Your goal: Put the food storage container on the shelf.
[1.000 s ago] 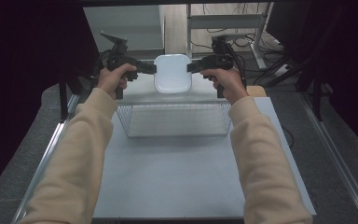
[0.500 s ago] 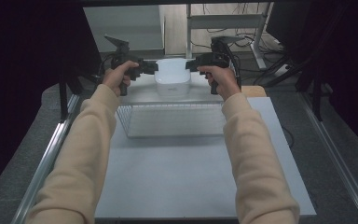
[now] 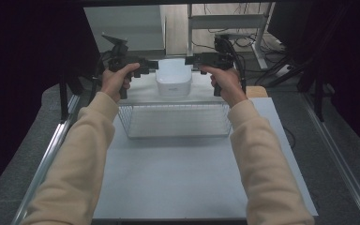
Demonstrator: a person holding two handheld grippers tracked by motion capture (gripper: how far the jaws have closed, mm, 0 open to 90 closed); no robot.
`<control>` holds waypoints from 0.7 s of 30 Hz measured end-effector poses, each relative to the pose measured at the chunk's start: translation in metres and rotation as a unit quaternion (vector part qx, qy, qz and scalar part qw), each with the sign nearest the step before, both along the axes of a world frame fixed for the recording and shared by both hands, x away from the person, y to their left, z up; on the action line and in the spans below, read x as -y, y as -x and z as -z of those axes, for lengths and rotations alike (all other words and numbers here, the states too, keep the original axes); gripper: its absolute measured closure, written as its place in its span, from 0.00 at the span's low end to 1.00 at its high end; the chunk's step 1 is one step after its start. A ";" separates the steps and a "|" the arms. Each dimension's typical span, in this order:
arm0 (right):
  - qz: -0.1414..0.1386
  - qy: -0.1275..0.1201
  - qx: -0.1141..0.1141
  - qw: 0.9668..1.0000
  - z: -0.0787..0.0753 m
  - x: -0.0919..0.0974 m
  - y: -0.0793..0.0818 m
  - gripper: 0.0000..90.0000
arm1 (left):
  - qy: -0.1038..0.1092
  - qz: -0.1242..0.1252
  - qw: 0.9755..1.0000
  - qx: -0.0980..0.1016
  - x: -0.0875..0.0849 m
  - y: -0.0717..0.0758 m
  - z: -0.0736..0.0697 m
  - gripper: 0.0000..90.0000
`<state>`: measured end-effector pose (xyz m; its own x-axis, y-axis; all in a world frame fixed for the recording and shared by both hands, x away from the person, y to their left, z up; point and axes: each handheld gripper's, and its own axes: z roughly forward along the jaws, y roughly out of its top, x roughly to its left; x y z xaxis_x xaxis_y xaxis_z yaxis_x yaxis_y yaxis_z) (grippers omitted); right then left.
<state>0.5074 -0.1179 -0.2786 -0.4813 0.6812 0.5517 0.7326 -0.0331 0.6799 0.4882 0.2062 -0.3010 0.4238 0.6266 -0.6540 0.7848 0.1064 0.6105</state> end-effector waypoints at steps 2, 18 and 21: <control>-0.012 0.007 0.018 1.000 -0.003 0.004 0.008 0.32 | -0.005 0.000 1.000 0.013 -0.002 0.008 -0.004 0.35; -0.069 0.067 0.089 0.991 0.002 0.027 0.047 0.30 | -0.075 -0.006 0.993 0.086 -0.001 0.064 -0.008 0.33; -0.076 0.066 0.099 0.990 0.007 0.033 0.062 0.30 | -0.085 0.000 0.991 0.099 0.000 0.078 -0.006 0.33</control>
